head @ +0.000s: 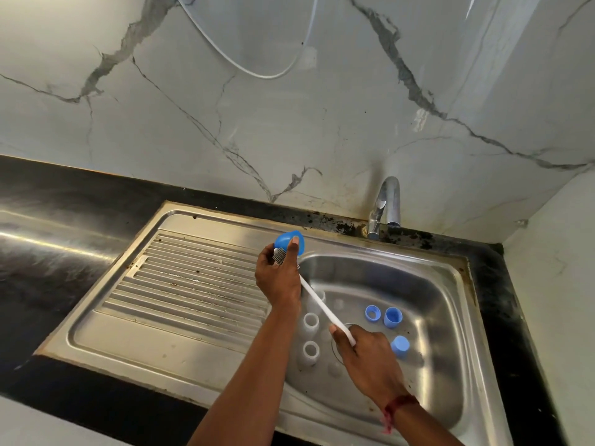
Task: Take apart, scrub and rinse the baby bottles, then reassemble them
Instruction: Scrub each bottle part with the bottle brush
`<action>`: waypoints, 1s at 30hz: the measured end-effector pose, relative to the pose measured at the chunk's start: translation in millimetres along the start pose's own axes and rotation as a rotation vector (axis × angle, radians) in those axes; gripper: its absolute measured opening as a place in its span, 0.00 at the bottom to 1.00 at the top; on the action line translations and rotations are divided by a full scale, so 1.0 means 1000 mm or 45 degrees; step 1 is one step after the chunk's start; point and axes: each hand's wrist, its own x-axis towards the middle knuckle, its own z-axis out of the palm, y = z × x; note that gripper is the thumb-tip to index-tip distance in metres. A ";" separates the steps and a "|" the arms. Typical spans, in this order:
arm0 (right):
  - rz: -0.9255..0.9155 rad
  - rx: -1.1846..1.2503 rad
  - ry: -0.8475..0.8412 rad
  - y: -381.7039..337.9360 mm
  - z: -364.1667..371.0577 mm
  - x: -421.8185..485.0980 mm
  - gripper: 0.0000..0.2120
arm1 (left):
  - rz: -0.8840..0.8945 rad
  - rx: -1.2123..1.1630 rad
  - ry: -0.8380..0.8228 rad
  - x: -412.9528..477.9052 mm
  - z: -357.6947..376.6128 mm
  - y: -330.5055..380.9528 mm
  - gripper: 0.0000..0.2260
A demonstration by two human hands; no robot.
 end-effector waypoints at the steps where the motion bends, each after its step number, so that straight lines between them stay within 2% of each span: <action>1: -0.002 -0.005 0.004 -0.002 0.000 0.000 0.30 | -0.025 -0.019 0.022 0.000 0.002 0.002 0.19; 4: -0.019 -0.064 0.030 -0.005 0.000 0.001 0.28 | -0.150 -0.133 0.088 0.001 0.005 0.005 0.19; 10: -0.056 -0.123 0.142 -0.001 0.008 0.004 0.32 | -0.266 -0.219 0.095 -0.007 0.018 0.009 0.17; 16: 0.037 -0.040 -0.021 -0.002 0.007 0.016 0.31 | -0.242 -0.180 0.011 -0.016 0.022 0.008 0.17; 22: -0.006 -0.002 0.070 -0.004 0.004 0.010 0.29 | -0.333 -0.269 0.054 -0.011 0.021 0.012 0.14; 25: 0.039 0.030 0.066 -0.010 0.011 0.007 0.33 | -0.343 -0.222 0.034 -0.017 0.023 0.011 0.14; 30: 0.116 0.086 -0.091 -0.023 0.008 0.009 0.29 | -0.331 -0.185 0.024 -0.014 0.021 0.009 0.15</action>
